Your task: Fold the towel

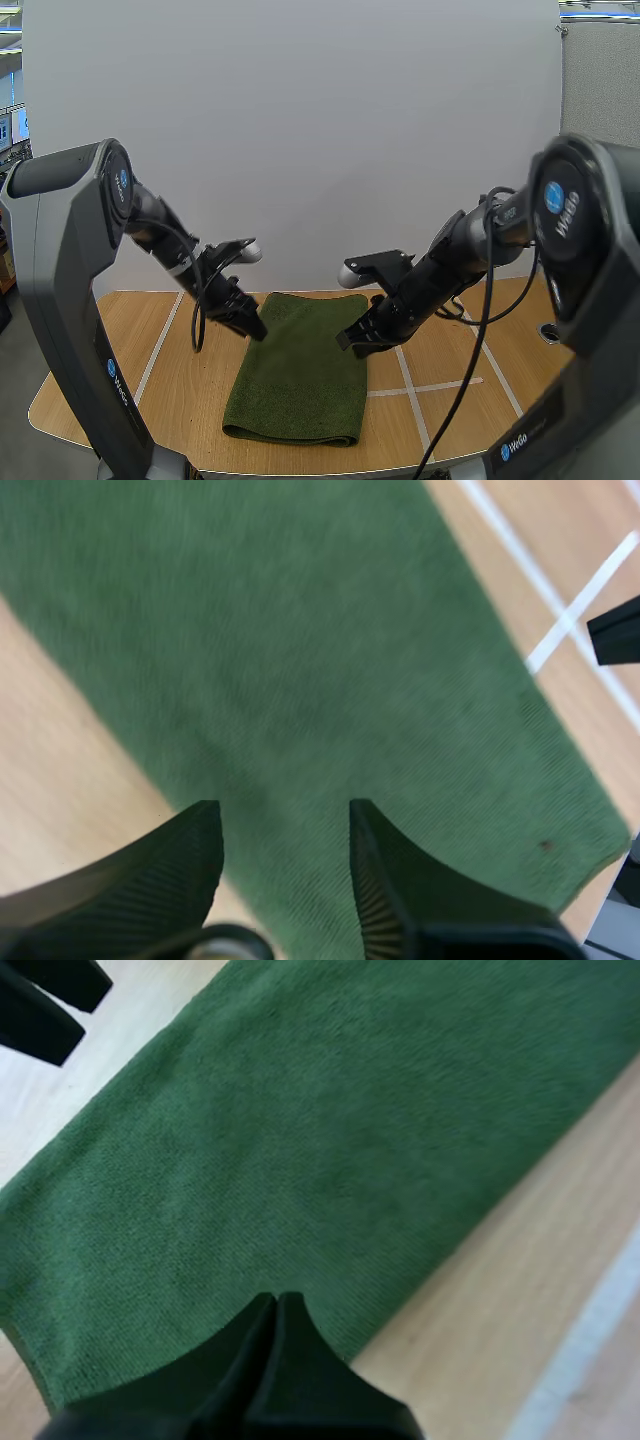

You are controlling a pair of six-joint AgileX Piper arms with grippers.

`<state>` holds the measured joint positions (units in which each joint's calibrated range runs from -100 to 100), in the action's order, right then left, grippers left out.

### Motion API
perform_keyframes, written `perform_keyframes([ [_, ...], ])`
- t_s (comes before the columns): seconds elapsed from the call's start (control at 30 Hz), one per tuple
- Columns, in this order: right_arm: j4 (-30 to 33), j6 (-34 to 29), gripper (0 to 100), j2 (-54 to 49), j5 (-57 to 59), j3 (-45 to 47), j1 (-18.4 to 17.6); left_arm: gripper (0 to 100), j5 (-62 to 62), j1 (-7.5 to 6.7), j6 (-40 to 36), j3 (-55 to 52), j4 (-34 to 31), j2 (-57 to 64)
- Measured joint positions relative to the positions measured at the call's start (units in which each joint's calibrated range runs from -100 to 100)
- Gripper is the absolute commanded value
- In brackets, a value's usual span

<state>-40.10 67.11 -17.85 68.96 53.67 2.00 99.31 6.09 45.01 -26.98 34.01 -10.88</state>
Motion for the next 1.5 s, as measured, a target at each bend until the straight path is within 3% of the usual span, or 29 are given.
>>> perform_keyframes([
  [0.1, -2.38, 1.90, 0, 2.94, 1.13, 0.00, 0.00, 64, -3.74, 0.76, 1.64, -3.81, -0.13, 0.00],
  [0.37, -2.62, 3.07, 0, 11.19, 6.62, 0.00, 0.00, 64, -6.93, 0.76, 6.07, -11.82, -0.01, 0.00],
  [0.73, -1.19, 3.98, 0, 10.24, 20.19, 2.33, 0.00, 55, -1.98, 1.08, 7.87, -16.25, -1.63, 0.00],
  [1.07, 2.78, 4.59, 0, 9.81, 15.57, 5.43, 0.00, 54, -2.81, 1.14, 8.22, -19.54, -3.60, 0.00],
  [1.23, 3.51, 4.59, 0, 9.81, 13.13, 5.59, 0.00, 45, -4.20, 1.14, 8.22, -20.28, -3.60, 0.10],
  [1.5, 3.72, 4.98, 0, 9.81, 11.82, 6.59, 0.00, 45, -7.88, 1.16, 8.33, -21.89, -2.69, 0.87],
])
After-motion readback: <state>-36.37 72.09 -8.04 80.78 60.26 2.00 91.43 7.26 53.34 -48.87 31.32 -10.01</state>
